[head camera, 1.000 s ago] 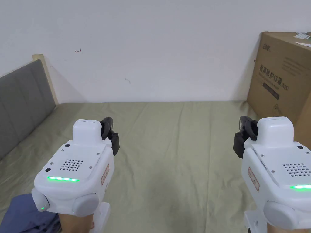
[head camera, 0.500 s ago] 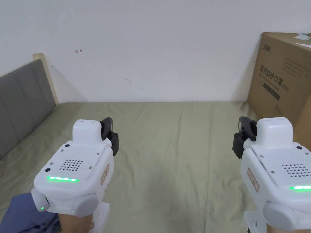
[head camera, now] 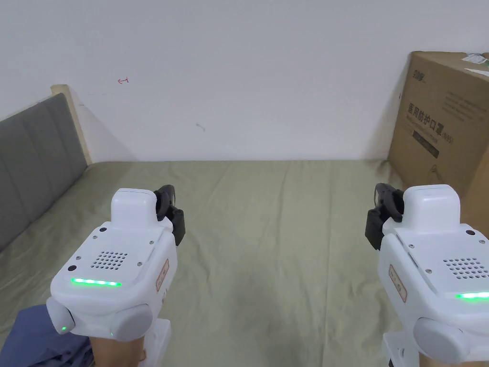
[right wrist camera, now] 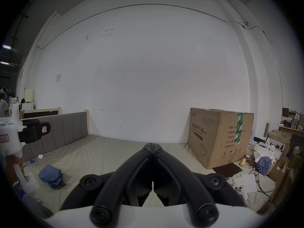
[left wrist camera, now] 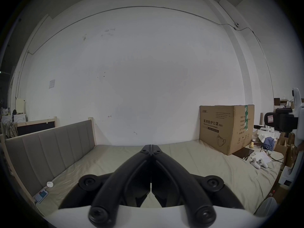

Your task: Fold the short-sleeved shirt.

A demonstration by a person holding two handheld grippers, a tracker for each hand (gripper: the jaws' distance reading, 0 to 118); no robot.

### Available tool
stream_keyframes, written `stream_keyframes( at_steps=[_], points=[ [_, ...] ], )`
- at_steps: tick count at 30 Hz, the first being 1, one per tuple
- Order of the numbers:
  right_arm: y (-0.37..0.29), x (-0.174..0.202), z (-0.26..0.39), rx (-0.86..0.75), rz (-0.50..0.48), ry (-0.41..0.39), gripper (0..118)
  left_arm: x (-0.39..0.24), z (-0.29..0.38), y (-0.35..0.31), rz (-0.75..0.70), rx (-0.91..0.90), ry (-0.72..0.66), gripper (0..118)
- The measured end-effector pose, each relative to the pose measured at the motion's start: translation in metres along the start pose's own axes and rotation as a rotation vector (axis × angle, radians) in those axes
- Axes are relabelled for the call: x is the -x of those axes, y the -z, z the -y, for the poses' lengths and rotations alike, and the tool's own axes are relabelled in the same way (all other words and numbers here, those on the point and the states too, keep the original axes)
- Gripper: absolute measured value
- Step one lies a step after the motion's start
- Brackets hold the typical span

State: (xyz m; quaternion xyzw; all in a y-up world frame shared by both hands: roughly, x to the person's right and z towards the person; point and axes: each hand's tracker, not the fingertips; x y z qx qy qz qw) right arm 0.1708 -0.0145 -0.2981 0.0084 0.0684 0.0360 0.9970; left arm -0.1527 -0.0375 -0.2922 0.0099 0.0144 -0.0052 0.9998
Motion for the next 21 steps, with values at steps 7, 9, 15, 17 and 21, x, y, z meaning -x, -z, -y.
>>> stream_keyframes(
  at_steps=[7,9,15,17,21],
  points=[
    [-0.0011,0.0002,-0.0009,-0.001,0.002,-0.002,0,0.0,-0.0001,0.0002,0.002,0.001,0.0,0],
    [-0.0011,-0.0002,-0.0006,-0.002,0.001,-0.001,0,-0.0003,-0.0001,0.0002,0.0,0.002,0.006,0],
    [-0.002,0.0001,-0.0014,0.0,0.004,-0.002,0,0.0002,0.0012,0.0004,0.0,0.005,0.008,0],
    [-0.0025,0.0006,-0.0017,0.0,0.005,-0.006,0,0.0003,0.0014,0.0004,-0.001,0.005,0.007,0],
    [-0.003,0.0011,-0.0019,-0.001,0.006,-0.003,0,0.0004,0.0012,0.0001,-0.003,0.003,0.006,0]
  ],
)
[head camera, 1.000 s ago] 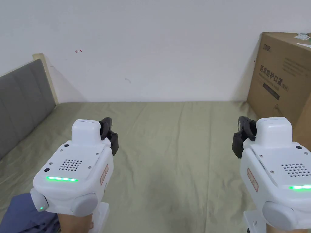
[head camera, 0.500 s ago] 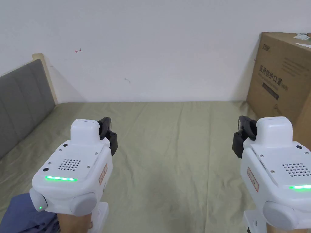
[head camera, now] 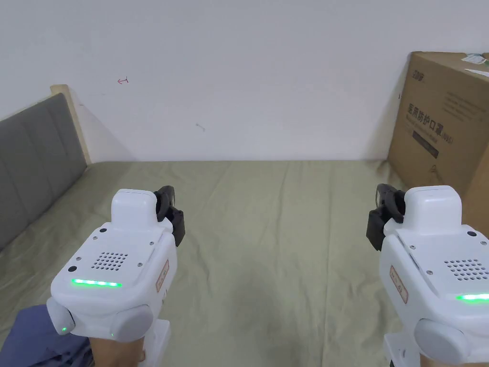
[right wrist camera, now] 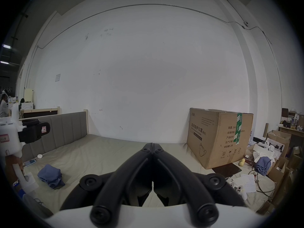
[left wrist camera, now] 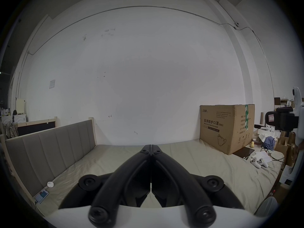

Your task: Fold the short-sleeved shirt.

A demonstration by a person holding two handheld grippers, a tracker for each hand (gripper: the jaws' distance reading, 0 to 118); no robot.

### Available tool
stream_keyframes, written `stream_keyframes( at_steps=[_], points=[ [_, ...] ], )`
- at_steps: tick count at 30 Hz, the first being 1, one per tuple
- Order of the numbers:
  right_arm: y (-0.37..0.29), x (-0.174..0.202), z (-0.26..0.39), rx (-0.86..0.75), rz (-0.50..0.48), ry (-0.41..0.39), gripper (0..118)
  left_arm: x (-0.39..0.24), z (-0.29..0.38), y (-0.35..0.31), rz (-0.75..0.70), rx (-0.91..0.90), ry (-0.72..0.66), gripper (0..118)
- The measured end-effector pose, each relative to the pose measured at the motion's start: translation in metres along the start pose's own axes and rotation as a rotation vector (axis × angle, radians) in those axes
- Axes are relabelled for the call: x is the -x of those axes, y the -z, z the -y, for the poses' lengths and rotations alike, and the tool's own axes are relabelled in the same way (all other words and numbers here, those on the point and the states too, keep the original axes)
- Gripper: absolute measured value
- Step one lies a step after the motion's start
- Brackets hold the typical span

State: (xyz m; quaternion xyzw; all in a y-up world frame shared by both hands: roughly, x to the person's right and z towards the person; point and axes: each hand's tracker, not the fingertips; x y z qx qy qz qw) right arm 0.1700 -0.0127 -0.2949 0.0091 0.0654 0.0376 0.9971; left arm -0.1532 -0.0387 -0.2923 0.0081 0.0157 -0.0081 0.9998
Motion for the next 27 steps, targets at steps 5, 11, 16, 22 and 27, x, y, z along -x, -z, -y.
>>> stream_keyframes(
  at_steps=[5,11,16,22,27],
  points=[
    [0.0002,0.0001,0.0005,0.0,0.003,0.0,0,-0.0005,0.0007,-0.0005,-0.011,-0.004,0.005,2],
    [0.0025,-0.0019,0.0017,0.009,0.001,0.003,77,-0.0002,0.0009,0.0028,-0.029,0.014,0.013,90],
    [0.0035,-0.0024,0.0024,0.011,0.006,0.008,106,-0.0007,0.0031,0.004,-0.056,0.012,0.006,106],
    [0.0022,-0.0031,0.0025,-0.005,0.011,0.009,118,0.0029,0.0022,0.0013,-0.04,-0.001,-0.032,118],
    [0.0034,-0.0032,0.0038,-0.001,0.012,0.009,118,0.0027,0.0004,-0.0014,-0.057,-0.022,-0.021,118]
  ],
)
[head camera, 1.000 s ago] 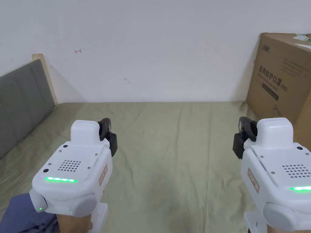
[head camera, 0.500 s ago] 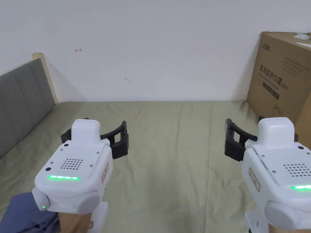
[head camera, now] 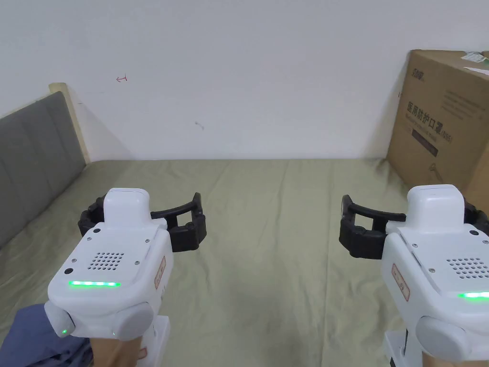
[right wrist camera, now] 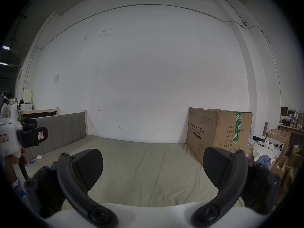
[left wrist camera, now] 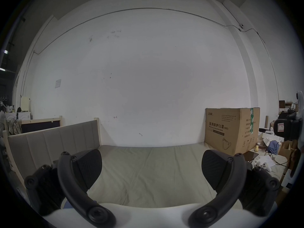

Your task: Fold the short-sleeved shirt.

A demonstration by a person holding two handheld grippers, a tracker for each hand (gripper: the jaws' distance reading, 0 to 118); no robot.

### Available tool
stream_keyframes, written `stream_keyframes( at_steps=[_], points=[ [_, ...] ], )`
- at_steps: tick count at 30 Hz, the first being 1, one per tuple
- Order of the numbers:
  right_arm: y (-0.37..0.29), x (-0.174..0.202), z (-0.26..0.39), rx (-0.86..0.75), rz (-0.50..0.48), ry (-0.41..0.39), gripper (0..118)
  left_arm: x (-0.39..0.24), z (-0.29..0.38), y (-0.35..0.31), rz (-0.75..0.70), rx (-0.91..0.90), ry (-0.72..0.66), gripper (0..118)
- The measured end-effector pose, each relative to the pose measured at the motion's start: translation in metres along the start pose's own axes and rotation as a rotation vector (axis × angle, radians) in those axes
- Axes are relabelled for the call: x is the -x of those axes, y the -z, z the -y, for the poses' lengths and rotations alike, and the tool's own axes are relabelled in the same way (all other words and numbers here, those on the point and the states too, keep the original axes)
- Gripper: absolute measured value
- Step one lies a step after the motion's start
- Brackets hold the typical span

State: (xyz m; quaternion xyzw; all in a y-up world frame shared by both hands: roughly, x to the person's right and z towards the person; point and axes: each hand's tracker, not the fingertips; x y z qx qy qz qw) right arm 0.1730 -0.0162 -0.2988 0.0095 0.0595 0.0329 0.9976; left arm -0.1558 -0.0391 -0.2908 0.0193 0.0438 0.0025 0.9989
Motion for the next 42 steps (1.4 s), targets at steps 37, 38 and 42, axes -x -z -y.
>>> stream_keyframes(
  at_steps=[37,38,42],
  points=[
    [-0.0026,0.0012,-0.0012,-0.012,0.006,0.001,118,-0.0018,0.0006,-0.0013,0.001,-0.013,0.009,118],
    [-0.0026,0.0013,-0.0013,-0.012,0.006,0.001,118,-0.0016,0.0005,-0.0015,0.001,-0.013,0.008,118],
    [-0.0027,0.0018,-0.0015,-0.012,0.007,-0.002,118,-0.0011,0.0004,-0.0017,0.002,-0.014,0.008,118]
  ],
)
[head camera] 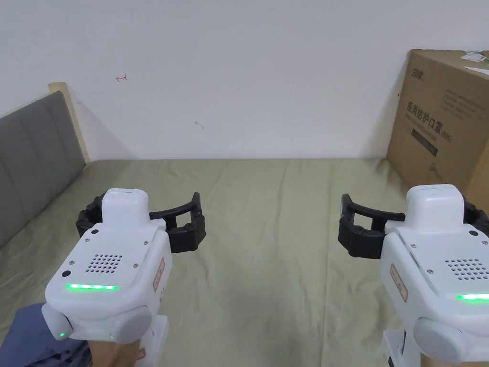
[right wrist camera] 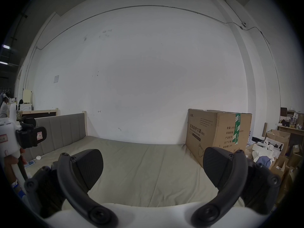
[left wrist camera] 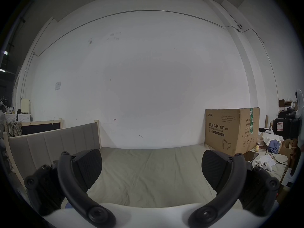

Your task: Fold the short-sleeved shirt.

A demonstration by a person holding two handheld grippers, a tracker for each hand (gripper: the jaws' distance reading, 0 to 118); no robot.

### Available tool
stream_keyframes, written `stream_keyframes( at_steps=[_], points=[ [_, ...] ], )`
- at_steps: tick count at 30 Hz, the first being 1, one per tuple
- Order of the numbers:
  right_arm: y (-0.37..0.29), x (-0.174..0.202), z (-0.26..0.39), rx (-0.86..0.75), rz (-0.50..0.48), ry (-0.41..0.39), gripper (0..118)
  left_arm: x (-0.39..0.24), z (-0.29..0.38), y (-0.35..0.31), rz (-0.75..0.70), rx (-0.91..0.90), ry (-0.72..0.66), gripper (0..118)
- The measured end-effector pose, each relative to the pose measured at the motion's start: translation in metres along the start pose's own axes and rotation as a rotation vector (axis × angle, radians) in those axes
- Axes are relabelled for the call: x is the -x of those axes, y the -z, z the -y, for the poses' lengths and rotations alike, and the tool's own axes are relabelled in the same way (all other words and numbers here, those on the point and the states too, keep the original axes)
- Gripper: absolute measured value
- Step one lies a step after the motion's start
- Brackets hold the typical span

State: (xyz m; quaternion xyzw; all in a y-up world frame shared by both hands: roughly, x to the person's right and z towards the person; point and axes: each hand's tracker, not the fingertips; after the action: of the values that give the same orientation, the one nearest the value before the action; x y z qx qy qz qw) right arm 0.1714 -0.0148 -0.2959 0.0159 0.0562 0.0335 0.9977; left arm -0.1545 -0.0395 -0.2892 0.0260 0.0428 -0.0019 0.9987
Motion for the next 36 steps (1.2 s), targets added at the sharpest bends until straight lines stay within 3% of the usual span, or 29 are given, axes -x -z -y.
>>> stream_keyframes(
  at_steps=[29,36],
  points=[
    [0.0007,0.0015,-0.0011,0.004,-0.004,0.003,118,0.0027,0.0008,-0.0014,-0.002,-0.001,-0.005,118],
    [0.0036,0.0019,-0.0033,0.039,-0.017,0.044,118,0.0039,0.0007,-0.0017,-0.001,0.0,-0.009,118]
  ],
)
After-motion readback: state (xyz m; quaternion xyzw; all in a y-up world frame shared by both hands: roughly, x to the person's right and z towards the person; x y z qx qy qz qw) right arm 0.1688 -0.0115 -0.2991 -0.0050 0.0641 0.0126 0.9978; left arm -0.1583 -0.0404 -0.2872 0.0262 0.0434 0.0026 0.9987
